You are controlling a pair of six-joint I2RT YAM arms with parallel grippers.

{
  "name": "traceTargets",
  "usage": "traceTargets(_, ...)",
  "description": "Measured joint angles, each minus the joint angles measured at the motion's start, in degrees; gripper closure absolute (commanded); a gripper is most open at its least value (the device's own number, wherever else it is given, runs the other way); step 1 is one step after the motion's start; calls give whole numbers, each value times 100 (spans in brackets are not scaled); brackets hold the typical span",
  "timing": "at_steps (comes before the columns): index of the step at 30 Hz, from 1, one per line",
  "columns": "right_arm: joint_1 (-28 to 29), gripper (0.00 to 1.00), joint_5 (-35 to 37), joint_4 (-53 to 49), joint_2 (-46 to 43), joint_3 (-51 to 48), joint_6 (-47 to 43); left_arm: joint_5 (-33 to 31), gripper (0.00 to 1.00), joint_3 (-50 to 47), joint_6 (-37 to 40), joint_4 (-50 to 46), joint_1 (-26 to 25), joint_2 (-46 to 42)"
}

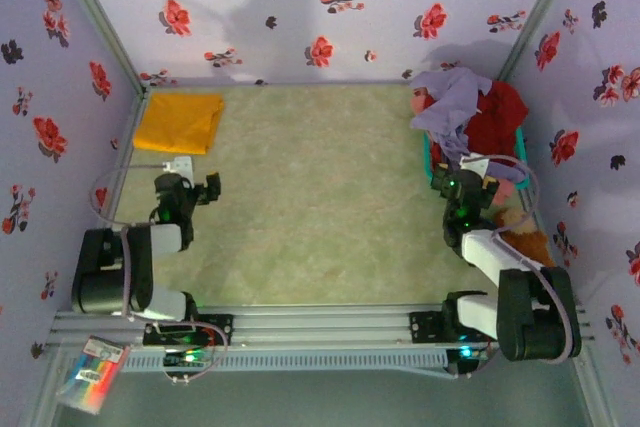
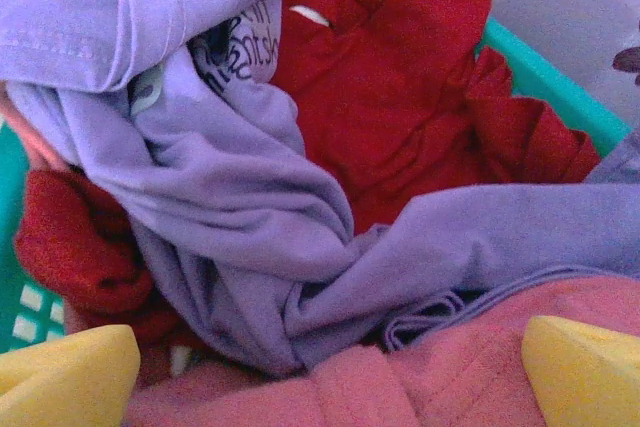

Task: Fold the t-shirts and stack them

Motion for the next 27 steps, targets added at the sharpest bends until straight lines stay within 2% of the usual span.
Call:
traceTargets(4,-245,1,-356,540,289,-48,83,-103,0,-437,0,671,4,317)
traceTargets(8,-299,1,-702,1176,608,-118,50,-138,1,-417,0,1093,4,317)
traceTargets(15,-299,1,-1099,2166,1119,-181,-140,-129,0,236,2,664,4,317)
traceTargets(20,-299,1,-1119,2931,1606,-160,-339,-114,1,328,4,492,4,317)
traceTargets(27,-310,1,-1274,2599,1803,249,-358,-114,1,328,17,404,4,317)
